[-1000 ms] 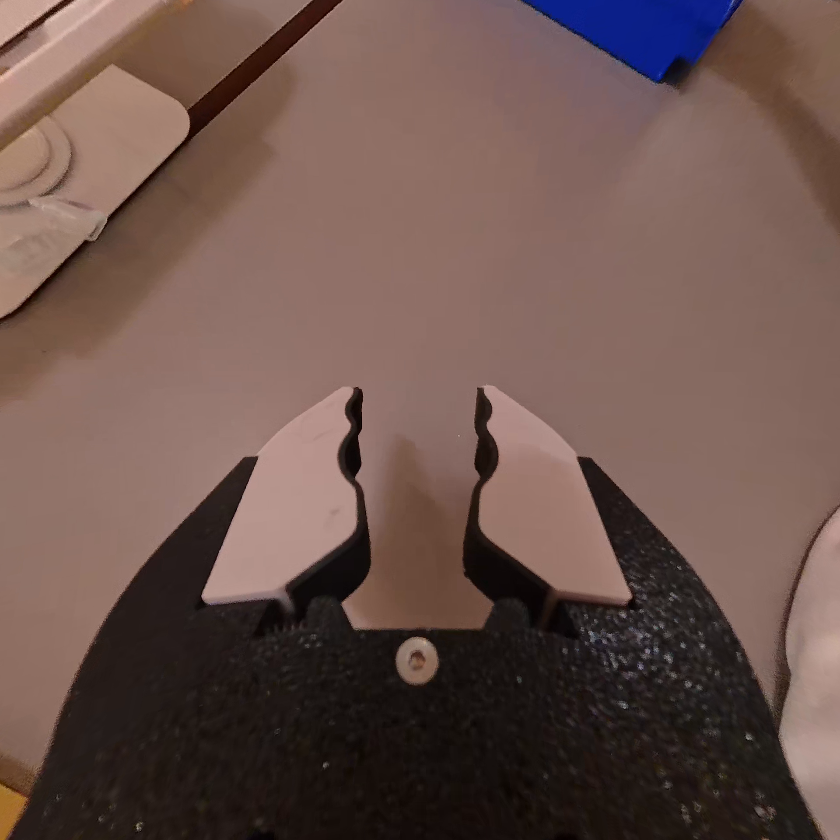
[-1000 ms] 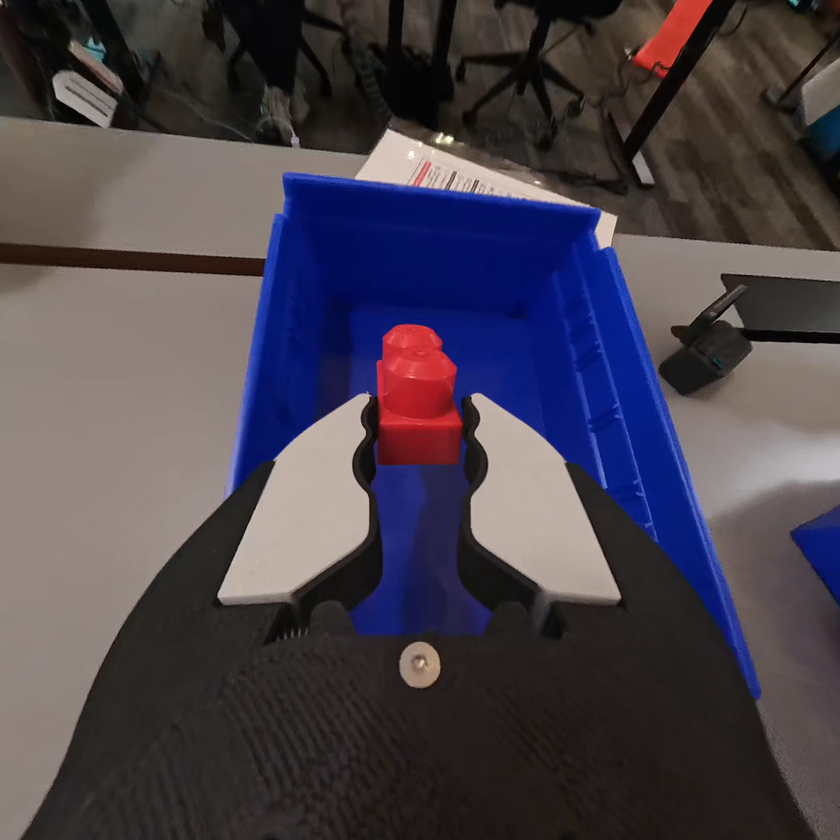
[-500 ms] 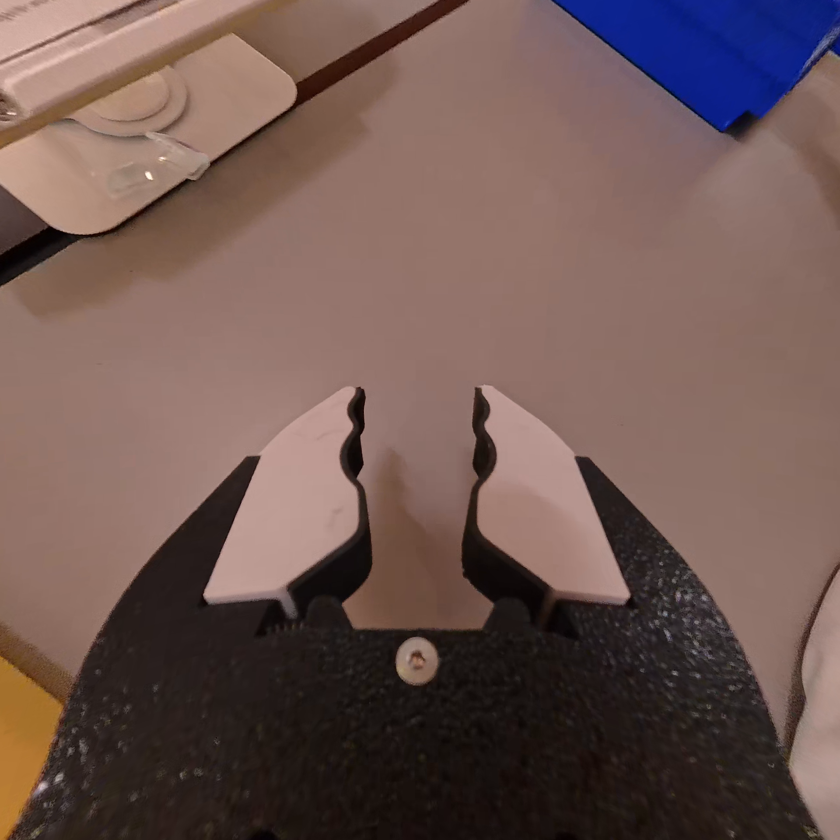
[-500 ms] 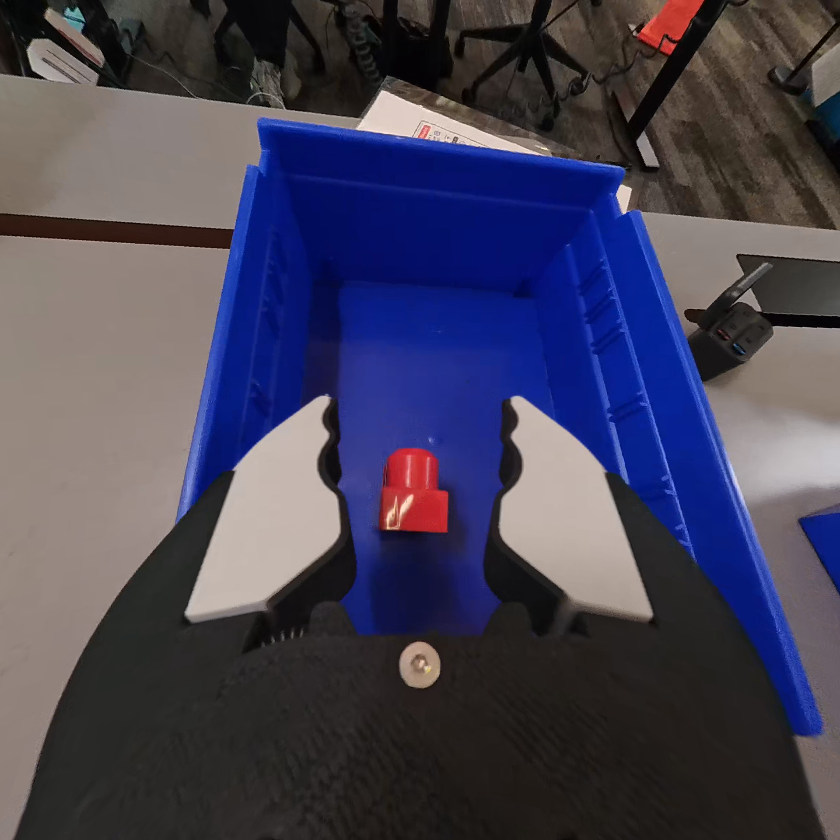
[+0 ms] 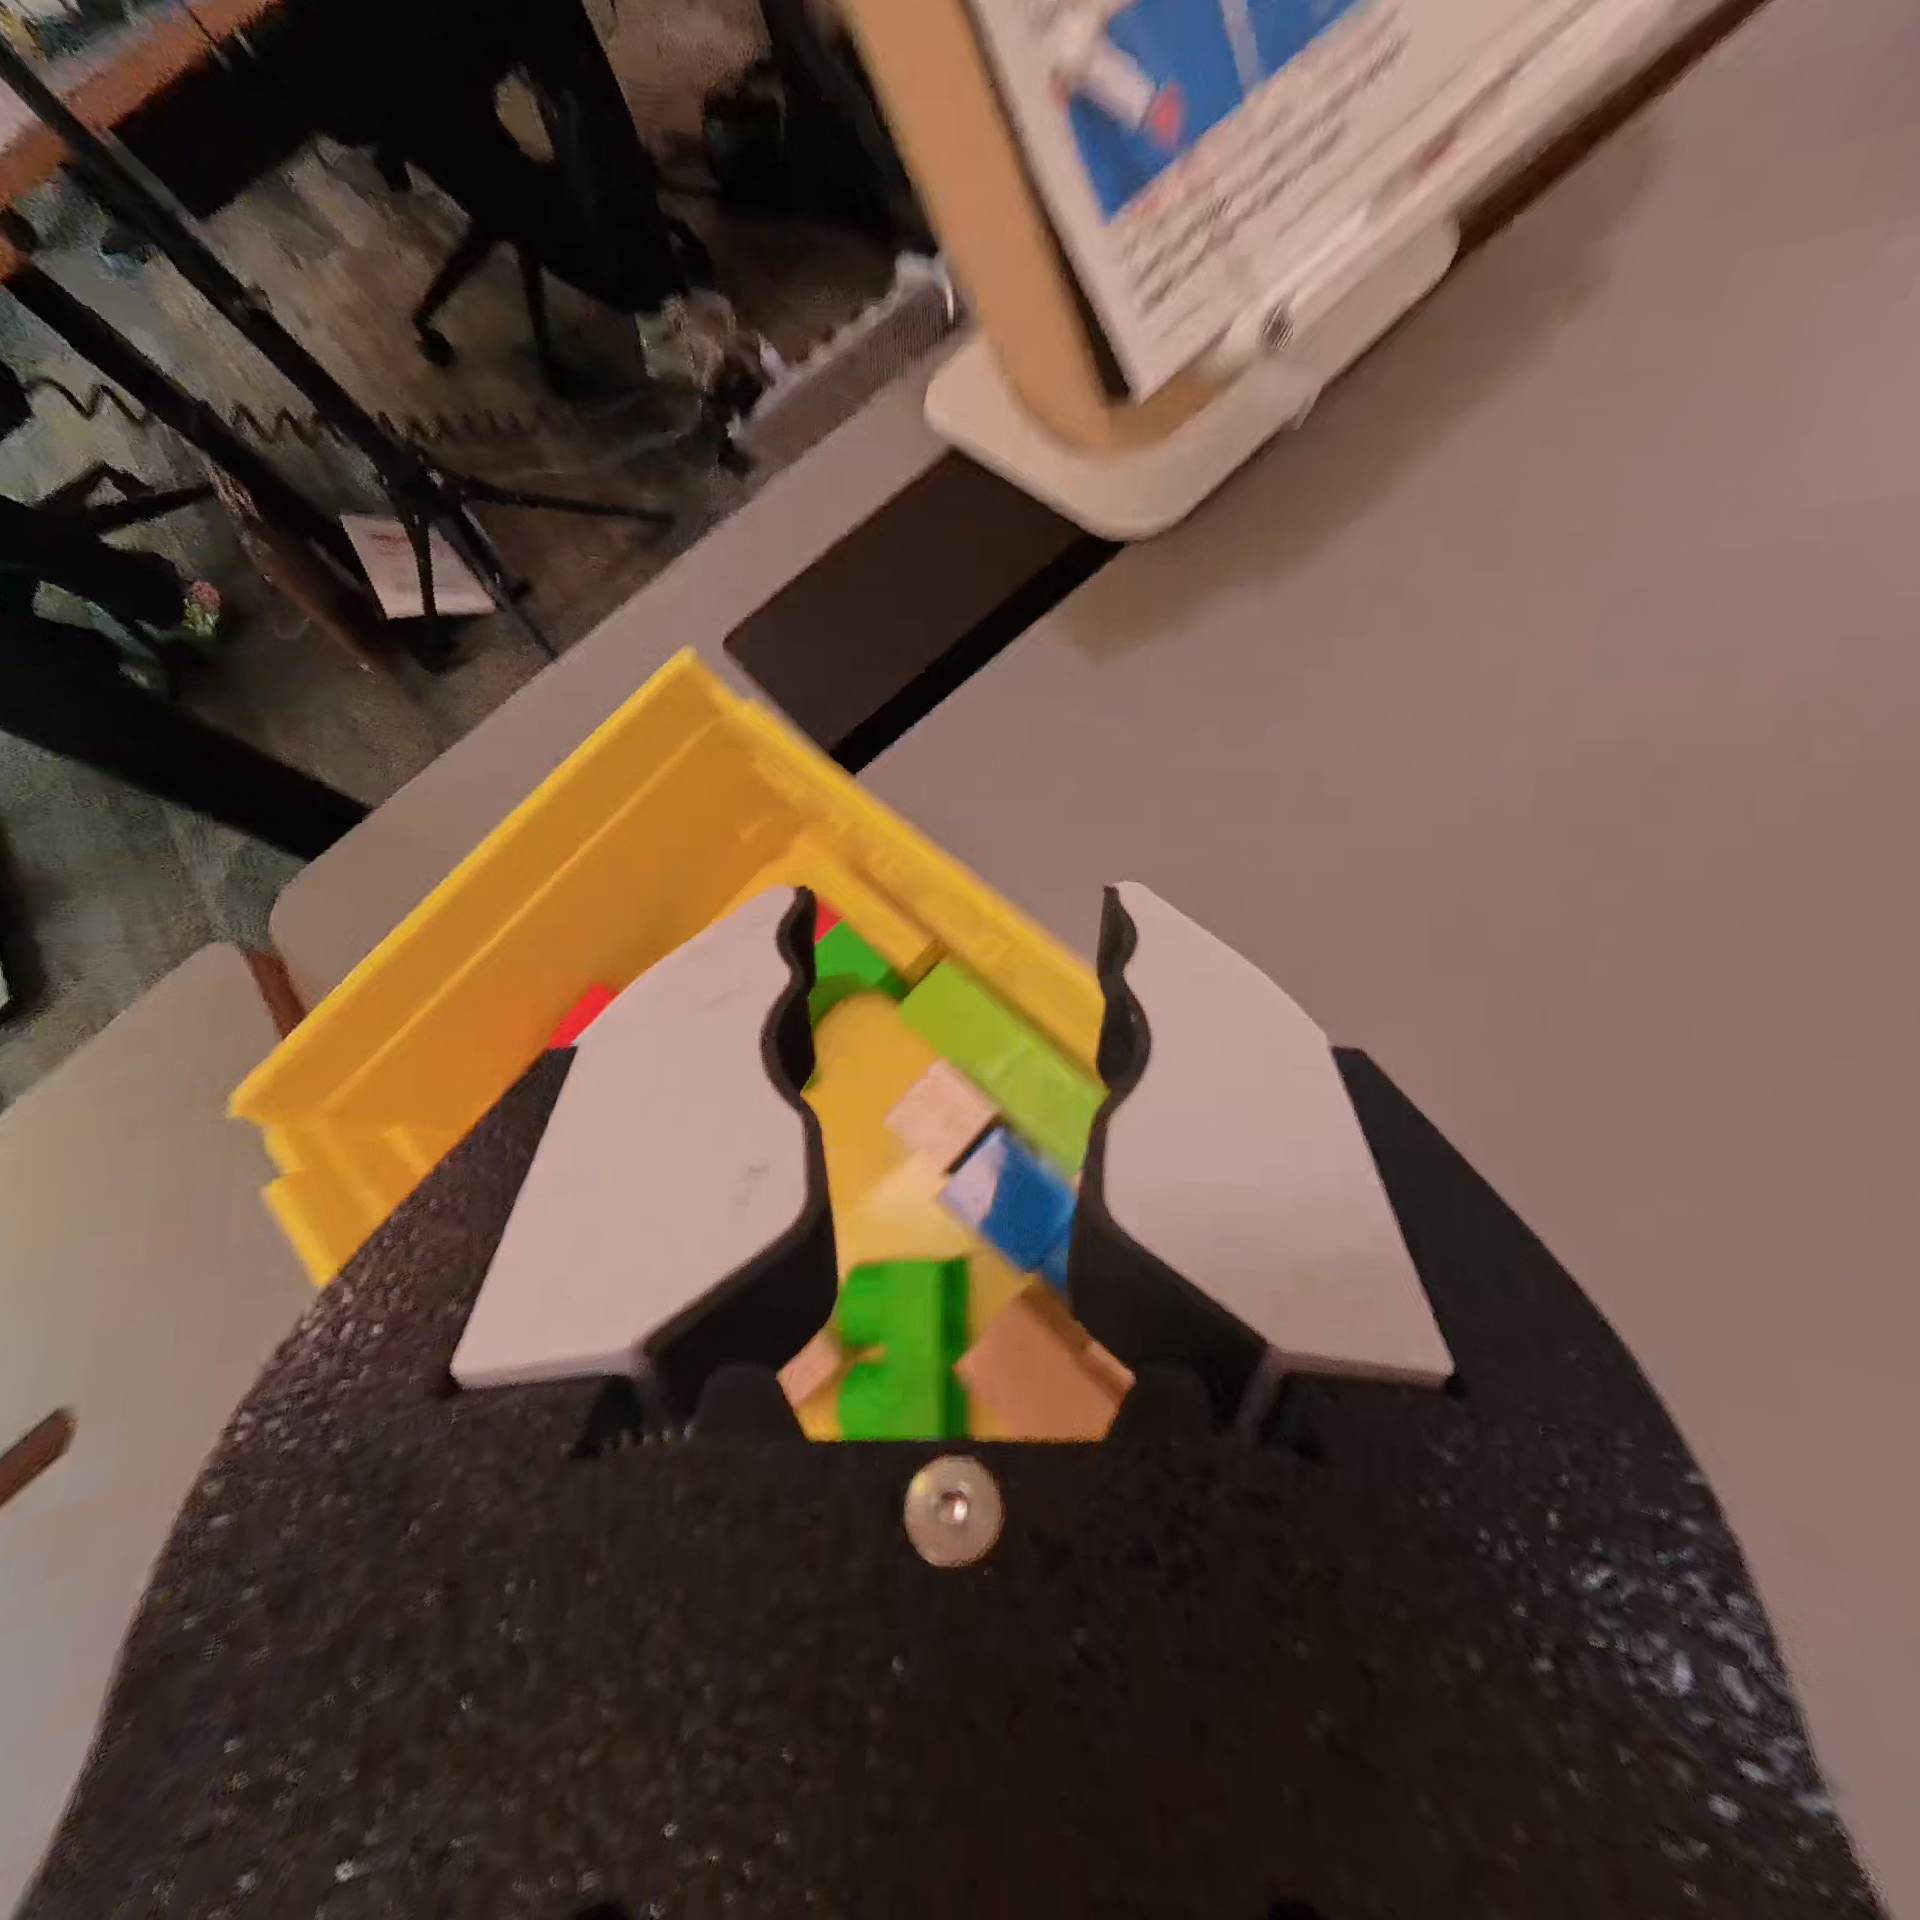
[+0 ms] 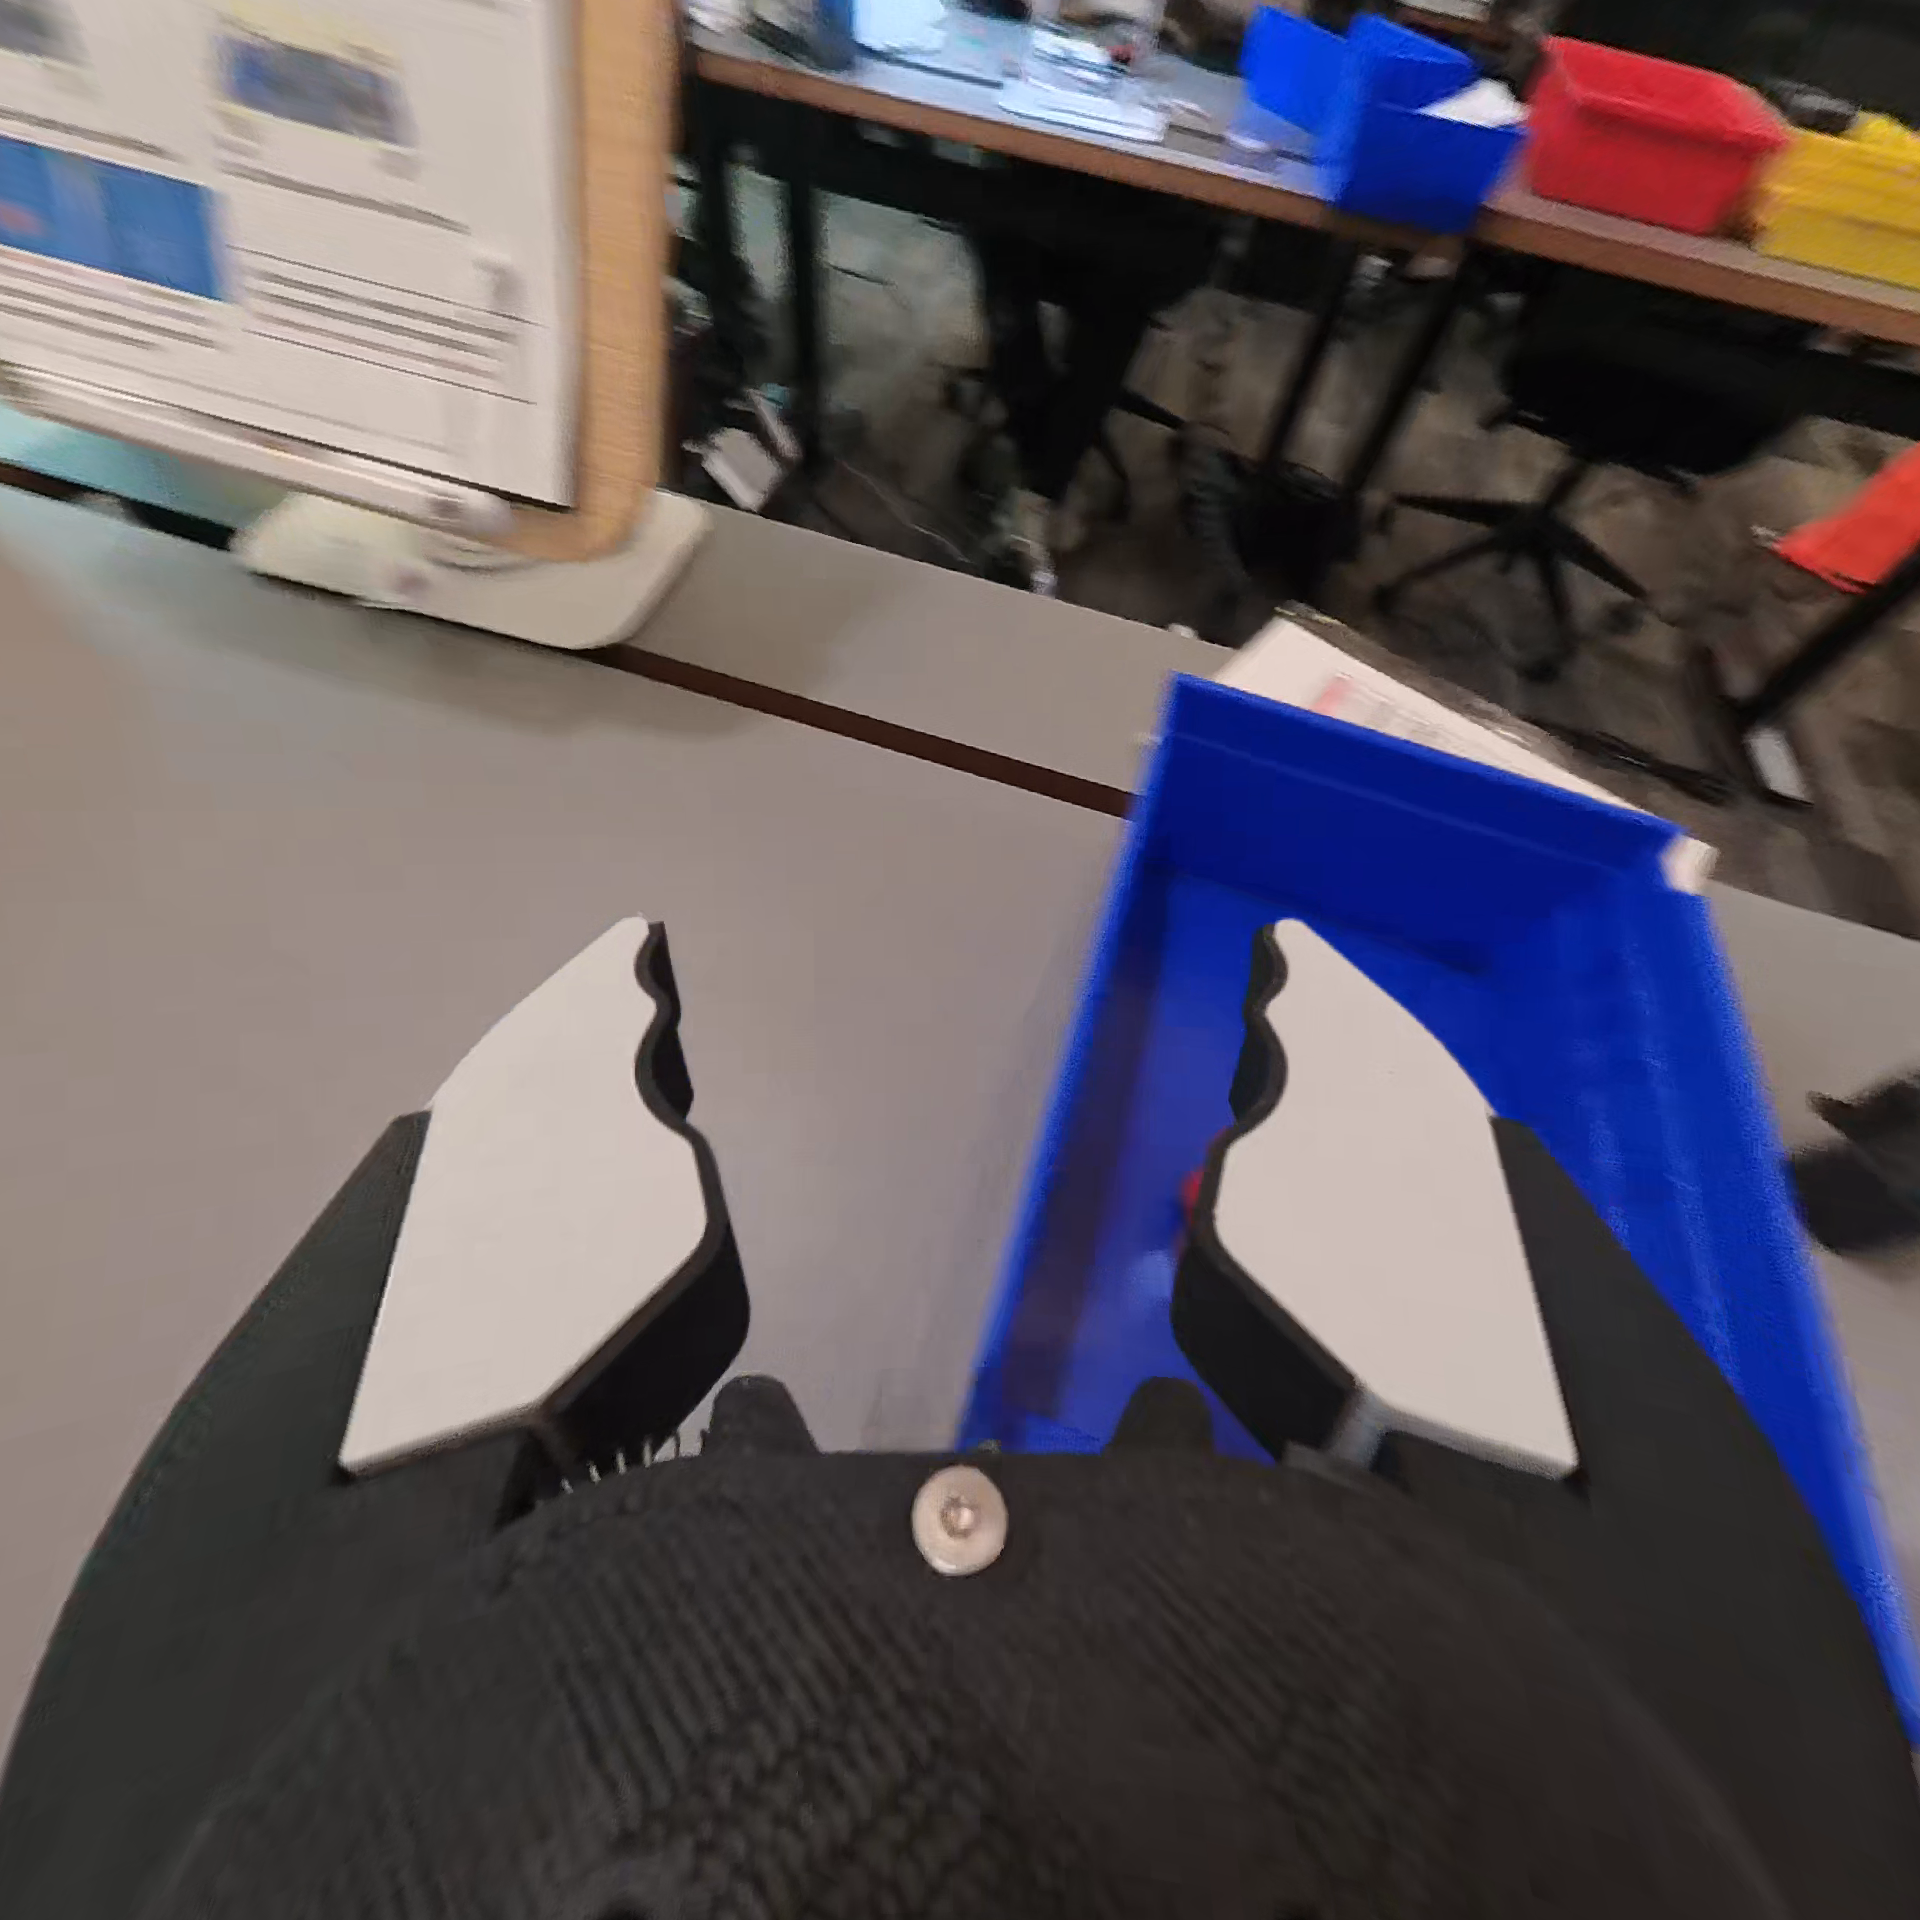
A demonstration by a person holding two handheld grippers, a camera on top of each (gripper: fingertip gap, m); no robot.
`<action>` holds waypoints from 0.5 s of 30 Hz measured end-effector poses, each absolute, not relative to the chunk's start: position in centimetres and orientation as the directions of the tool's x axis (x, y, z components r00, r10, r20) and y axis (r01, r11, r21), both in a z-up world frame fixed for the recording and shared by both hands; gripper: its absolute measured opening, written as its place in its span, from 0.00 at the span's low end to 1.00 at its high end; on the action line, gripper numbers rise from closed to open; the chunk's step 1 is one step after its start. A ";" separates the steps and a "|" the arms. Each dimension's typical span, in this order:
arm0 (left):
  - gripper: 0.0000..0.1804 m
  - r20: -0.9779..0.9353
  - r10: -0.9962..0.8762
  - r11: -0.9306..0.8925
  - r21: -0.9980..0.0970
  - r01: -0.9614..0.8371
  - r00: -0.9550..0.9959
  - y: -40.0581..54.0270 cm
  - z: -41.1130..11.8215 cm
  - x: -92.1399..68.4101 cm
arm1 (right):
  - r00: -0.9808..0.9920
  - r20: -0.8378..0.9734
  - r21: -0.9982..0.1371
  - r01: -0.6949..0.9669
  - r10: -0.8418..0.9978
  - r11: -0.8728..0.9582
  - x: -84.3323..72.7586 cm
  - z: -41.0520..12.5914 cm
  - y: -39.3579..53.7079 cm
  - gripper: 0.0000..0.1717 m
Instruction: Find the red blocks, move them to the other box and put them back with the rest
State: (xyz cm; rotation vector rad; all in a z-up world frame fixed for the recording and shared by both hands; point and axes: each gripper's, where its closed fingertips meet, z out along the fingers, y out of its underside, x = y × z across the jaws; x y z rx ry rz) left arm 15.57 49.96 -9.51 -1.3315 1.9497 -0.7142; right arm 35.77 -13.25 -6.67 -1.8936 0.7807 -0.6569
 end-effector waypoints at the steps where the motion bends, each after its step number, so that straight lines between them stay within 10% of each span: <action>1: 0.30 -0.229 -0.932 0.357 -0.701 -0.617 -0.280 51.6 -10.4 15.5 | 0.688 0.090 -0.917 -0.224 -0.720 -0.329 34.6 -6.5 -11.9 0.61; 9: 0.32 -0.302 -0.809 0.577 -0.247 -0.779 -0.504 59.5 -18.6 15.2 | 0.826 0.019 -0.916 -0.211 -0.563 -0.340 28.2 -10.1 -5.5 0.68; 15: 0.33 -0.250 -0.790 0.600 -0.124 -0.790 -0.560 61.1 -21.5 16.2 | 0.858 -0.015 -0.894 -0.242 -0.513 -0.378 25.4 -13.3 -4.4 0.69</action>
